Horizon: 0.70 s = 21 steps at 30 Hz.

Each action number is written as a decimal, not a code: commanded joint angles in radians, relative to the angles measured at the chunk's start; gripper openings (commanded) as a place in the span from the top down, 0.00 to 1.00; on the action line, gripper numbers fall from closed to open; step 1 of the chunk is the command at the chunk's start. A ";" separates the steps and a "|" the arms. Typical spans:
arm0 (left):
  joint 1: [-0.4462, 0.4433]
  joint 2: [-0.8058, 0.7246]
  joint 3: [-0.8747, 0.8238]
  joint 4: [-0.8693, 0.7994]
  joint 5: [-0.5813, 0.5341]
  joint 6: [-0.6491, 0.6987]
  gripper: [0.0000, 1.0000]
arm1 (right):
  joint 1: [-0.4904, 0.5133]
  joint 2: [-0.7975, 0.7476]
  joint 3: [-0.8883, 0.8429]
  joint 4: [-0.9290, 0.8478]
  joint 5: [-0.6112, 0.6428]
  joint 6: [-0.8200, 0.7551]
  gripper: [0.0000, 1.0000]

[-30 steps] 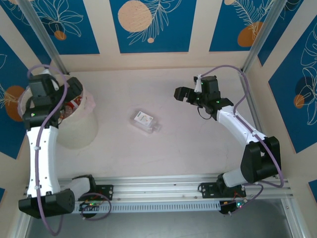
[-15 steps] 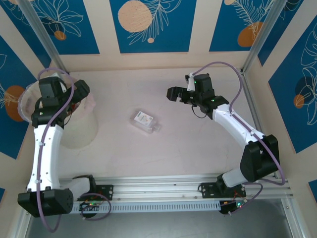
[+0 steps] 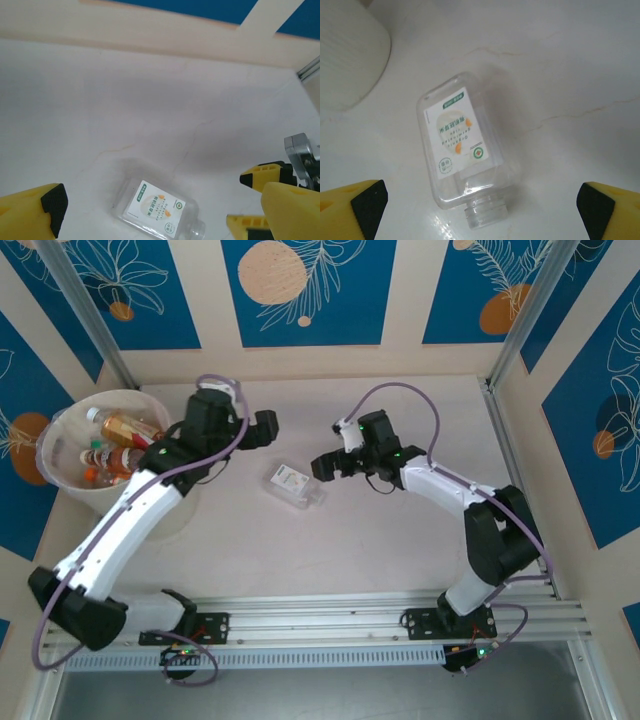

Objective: Put the plastic bottles in the bin

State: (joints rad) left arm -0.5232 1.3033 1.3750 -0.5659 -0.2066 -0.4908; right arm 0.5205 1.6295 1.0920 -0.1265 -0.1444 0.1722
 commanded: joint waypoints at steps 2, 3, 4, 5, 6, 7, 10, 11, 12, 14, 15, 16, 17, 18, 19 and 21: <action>-0.010 0.053 -0.033 0.044 -0.037 -0.064 0.00 | 0.067 0.088 0.052 -0.093 0.062 -0.198 0.01; -0.009 0.059 -0.048 0.057 -0.036 -0.065 0.00 | 0.086 0.110 0.072 -0.113 0.092 -0.229 0.01; -0.005 0.067 -0.062 0.064 -0.036 -0.067 0.00 | 0.099 0.136 0.091 -0.126 0.123 -0.251 0.01; 0.003 0.073 -0.073 0.070 -0.026 -0.072 0.00 | 0.107 0.157 0.108 -0.137 0.137 -0.267 0.01; 0.015 0.083 -0.089 0.081 0.001 -0.085 0.00 | 0.115 0.183 0.129 -0.156 0.140 -0.279 0.01; 0.029 0.093 -0.110 0.097 0.039 -0.111 0.00 | 0.122 0.204 0.152 -0.172 0.141 -0.288 0.01; 0.070 0.120 -0.186 0.163 0.138 -0.186 0.00 | 0.148 0.253 0.187 -0.187 0.153 -0.313 0.01; 0.081 0.127 -0.211 0.187 0.158 -0.206 0.00 | 0.158 0.268 0.199 -0.193 0.161 -0.321 0.01; 0.094 0.137 -0.238 0.214 0.181 -0.230 0.00 | 0.167 0.288 0.216 -0.202 0.172 -0.325 0.01; 0.110 0.164 -0.282 0.253 0.212 -0.259 0.00 | 0.178 0.343 0.262 -0.246 0.204 -0.319 0.01; 0.115 0.178 -0.298 0.260 0.216 -0.271 0.00 | 0.184 0.371 0.286 -0.274 0.218 -0.317 0.01; 0.122 0.188 -0.313 0.271 0.221 -0.281 0.00 | 0.189 0.396 0.297 -0.293 0.236 -0.312 0.01; 0.128 0.195 -0.327 0.285 0.227 -0.292 0.00 | 0.192 0.409 0.300 -0.294 0.258 -0.307 0.01; 0.134 0.202 -0.348 0.306 0.237 -0.306 0.00 | 0.199 0.420 0.296 -0.291 0.276 -0.309 0.01; 0.138 0.208 -0.368 0.331 0.249 -0.318 0.00 | 0.207 0.427 0.290 -0.289 0.289 -0.312 0.01; 0.149 0.222 -0.386 0.348 0.273 -0.334 0.00 | 0.219 0.433 0.275 -0.267 0.322 -0.307 0.01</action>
State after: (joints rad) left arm -0.3927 1.5146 1.0073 -0.3019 0.0040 -0.7673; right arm 0.7219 2.0476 1.3731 -0.3599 0.1162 -0.1261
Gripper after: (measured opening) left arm 0.998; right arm 0.993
